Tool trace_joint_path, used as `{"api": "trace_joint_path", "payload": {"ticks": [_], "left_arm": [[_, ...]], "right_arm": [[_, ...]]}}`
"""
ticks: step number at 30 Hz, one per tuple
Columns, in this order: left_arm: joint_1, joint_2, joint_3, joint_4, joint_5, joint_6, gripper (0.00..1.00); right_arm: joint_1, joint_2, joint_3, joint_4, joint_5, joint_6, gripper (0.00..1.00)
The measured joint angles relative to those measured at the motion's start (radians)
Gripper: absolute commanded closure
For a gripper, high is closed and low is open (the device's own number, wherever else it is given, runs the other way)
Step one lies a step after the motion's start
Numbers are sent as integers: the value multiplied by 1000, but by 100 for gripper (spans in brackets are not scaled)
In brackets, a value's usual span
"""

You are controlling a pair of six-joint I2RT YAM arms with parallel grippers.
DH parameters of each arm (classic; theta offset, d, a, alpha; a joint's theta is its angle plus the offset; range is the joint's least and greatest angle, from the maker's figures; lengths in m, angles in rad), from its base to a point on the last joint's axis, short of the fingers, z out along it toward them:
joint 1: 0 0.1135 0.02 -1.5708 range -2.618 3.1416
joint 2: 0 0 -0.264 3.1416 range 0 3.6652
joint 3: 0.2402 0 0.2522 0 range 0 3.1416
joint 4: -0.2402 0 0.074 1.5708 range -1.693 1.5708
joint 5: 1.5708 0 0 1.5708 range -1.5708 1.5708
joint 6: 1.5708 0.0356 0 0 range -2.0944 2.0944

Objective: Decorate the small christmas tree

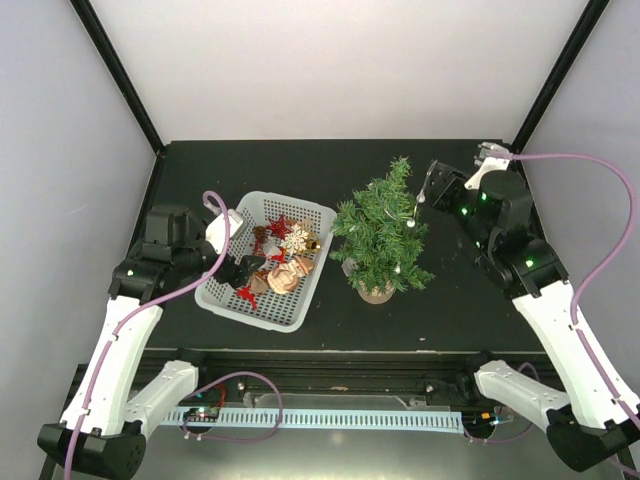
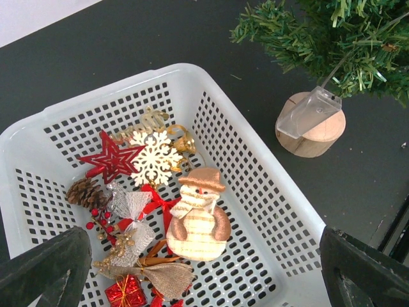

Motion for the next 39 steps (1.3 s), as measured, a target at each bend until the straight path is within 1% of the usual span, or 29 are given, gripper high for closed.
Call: {"api": "trace_joint_path", "payload": {"ticks": [7,13,15,17,22,26,32,39], "left_arm": [[4,-1,0,0,8,0,3],[4,-1,-12,0,12,0,3],[4,-1,-13,0,14,0,3],[4,-1,-13,0,18,0,2],[4,-1,-13,0,19,0,2],[4,-4,-13,0,19,0,2],[4,-15,-13,0,26,0,1],[5,-21,-15,0,26,0,1]], "right_arm": [[-92,39,18,42,-189,11,44],[-176,44,5,103,-366,64,44],[-196,64,23,91,-417,85,44],[-206,108,78,47,-445,97,45],[-210,246,309,-132,-447,111,45],[-211,271,412,-267,-402,112,45],[-211,285,438,-383,-395,131,42],[-211,381,454,-533,-381,174,47]]}}
